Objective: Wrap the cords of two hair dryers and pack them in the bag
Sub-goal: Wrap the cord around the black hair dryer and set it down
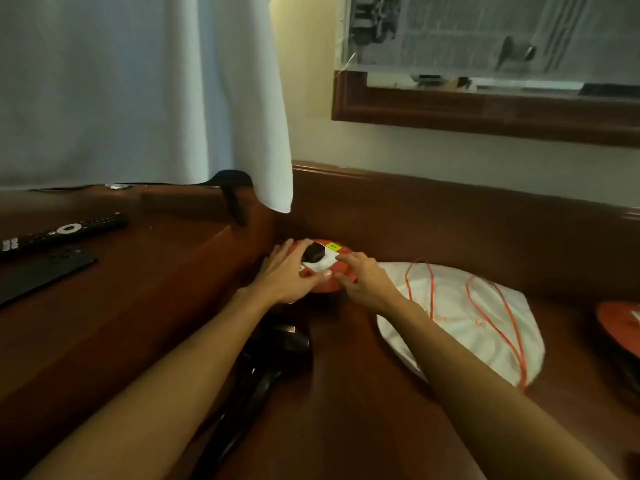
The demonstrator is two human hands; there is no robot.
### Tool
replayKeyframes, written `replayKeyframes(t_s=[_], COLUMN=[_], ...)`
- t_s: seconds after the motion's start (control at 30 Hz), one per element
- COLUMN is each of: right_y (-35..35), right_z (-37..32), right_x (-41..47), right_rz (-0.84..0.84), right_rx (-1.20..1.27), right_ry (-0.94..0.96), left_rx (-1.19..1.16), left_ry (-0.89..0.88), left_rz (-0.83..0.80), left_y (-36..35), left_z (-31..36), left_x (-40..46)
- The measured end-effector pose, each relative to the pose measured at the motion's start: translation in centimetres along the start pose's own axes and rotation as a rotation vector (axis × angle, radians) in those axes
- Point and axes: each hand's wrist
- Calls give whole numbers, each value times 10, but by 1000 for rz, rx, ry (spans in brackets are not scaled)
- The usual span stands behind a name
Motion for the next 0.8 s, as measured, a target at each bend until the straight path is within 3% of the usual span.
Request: replayKeyframes(t_s=[0.2, 0.53, 0.8], right_y=[-37, -46, -32], right_z=[13, 19, 10], right_x=[8, 10, 19], right_rz=[-22, 51, 0], right_rx=[-77, -85, -123], right_ry=[22, 28, 15], left_rx=[66, 69, 70], left_ry=[121, 86, 83], left_rz=[-45, -41, -51], left_y=[-26, -29, -20], left_z=[-15, -24, -18], left_x=[11, 11, 5])
Point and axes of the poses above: each hand's wrist, its own x-axis towards the middle knuckle, its own y-axis out of the back of the hand, z = x × y, and after that the axes turned 14 degrees about z, right-handed
